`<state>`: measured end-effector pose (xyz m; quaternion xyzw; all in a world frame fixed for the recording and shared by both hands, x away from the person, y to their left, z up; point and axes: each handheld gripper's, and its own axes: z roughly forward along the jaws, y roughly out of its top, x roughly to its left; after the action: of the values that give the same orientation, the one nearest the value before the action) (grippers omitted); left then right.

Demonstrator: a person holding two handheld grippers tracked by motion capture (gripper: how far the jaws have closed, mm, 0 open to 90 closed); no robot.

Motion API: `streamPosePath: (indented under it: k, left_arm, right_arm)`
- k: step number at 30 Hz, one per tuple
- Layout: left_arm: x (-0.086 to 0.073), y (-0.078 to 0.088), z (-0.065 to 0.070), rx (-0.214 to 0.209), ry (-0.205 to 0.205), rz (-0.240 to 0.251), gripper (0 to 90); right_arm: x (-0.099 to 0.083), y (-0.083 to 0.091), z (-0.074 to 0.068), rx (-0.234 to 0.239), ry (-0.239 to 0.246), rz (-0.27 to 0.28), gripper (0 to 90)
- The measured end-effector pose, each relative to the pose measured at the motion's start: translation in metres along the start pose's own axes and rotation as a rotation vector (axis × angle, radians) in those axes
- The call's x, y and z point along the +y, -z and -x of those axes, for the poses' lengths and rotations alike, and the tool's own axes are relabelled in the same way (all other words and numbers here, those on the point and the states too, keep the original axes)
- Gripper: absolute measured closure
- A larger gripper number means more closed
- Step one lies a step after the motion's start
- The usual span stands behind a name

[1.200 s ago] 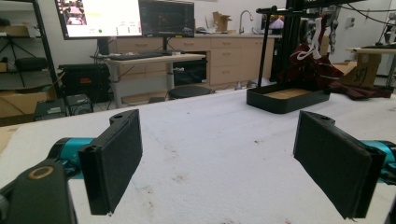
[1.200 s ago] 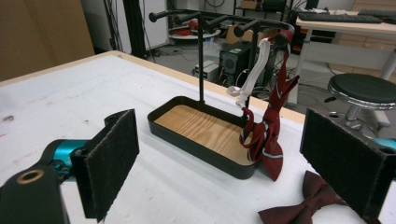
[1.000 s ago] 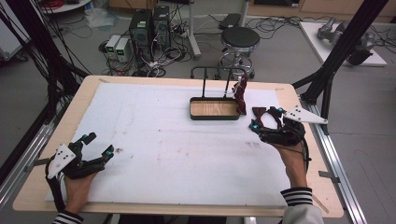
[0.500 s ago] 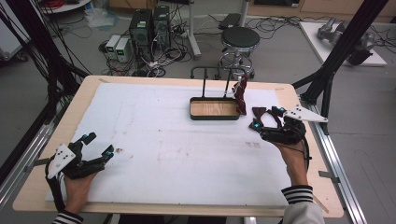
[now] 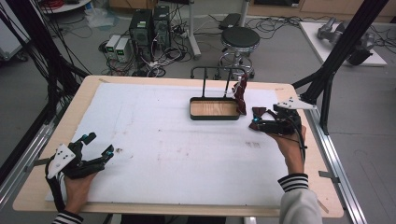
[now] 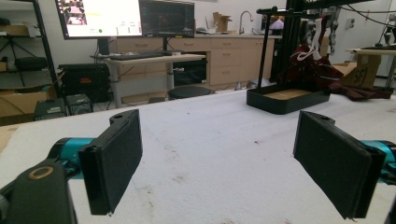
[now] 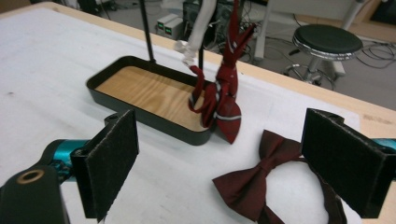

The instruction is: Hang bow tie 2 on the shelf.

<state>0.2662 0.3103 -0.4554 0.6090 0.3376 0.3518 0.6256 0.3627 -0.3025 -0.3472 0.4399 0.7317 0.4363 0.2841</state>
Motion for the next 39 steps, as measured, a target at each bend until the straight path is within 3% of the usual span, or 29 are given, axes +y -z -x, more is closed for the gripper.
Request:
streamPosePath:
  k: [12, 29, 37, 39]
  left_arm:
    - [0.000, 0.000, 0.000, -0.001, -0.001, -0.001, 16.1]
    - [0.000, 0.000, 0.000, -0.001, -0.002, -0.001, 16.1]
    - [0.000, 0.000, 0.000, 0.000, -0.002, -0.001, 16.1]
    - [0.000, 0.000, 0.000, 0.000, -0.002, 0.000, 16.1]
  right_arm:
    - [0.001, -0.028, 0.014, -0.080, -0.069, -0.133, 11.0]
    - [0.005, -0.061, 0.022, -0.125, -0.082, -0.268, 13.5]
    - [-0.002, -0.079, 0.029, -0.166, -0.149, -0.337, 15.2]
    - [-0.006, -0.085, 0.032, -0.172, -0.154, -0.378, 16.1]
